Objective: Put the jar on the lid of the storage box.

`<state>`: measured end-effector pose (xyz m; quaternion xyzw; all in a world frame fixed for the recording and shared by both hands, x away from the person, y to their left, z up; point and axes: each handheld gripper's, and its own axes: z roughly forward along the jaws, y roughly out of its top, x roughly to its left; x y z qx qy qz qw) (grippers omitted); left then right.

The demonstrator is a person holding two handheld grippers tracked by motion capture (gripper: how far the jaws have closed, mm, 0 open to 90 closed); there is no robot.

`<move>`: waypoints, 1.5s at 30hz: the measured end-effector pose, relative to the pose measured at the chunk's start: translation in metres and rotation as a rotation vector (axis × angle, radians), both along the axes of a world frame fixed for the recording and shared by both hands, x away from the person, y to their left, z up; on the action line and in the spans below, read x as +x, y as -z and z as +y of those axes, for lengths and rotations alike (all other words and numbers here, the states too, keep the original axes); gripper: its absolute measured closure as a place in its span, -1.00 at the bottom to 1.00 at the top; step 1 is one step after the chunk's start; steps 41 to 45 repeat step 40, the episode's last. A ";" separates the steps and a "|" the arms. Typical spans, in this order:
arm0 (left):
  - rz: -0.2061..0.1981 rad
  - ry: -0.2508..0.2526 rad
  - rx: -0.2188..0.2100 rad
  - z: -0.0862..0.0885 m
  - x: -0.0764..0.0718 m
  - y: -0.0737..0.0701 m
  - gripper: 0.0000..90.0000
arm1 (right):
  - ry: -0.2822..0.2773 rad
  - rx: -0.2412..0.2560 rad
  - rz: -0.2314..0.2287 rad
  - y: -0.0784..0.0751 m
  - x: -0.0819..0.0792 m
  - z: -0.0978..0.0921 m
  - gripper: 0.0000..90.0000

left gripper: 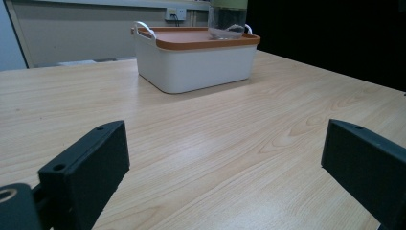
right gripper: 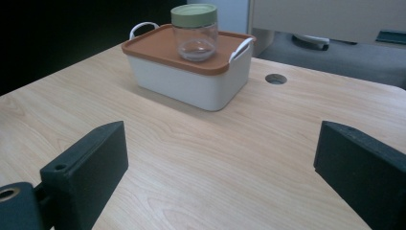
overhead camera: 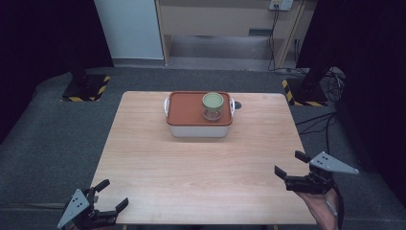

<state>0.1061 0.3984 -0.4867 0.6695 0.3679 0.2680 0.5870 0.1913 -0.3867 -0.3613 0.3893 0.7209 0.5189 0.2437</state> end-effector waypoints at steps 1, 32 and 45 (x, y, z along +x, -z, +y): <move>0.001 0.000 0.000 0.000 0.000 0.000 -0.96 | 0.006 0.005 0.000 0.004 -0.004 -0.002 -0.90; 0.001 0.004 -0.002 0.000 0.000 0.000 -0.96 | 0.039 0.001 -0.050 0.072 -0.051 0.001 -0.91; -0.001 0.007 -0.003 0.001 0.000 0.000 -0.96 | 0.055 0.000 -0.042 0.074 -0.052 0.001 -0.95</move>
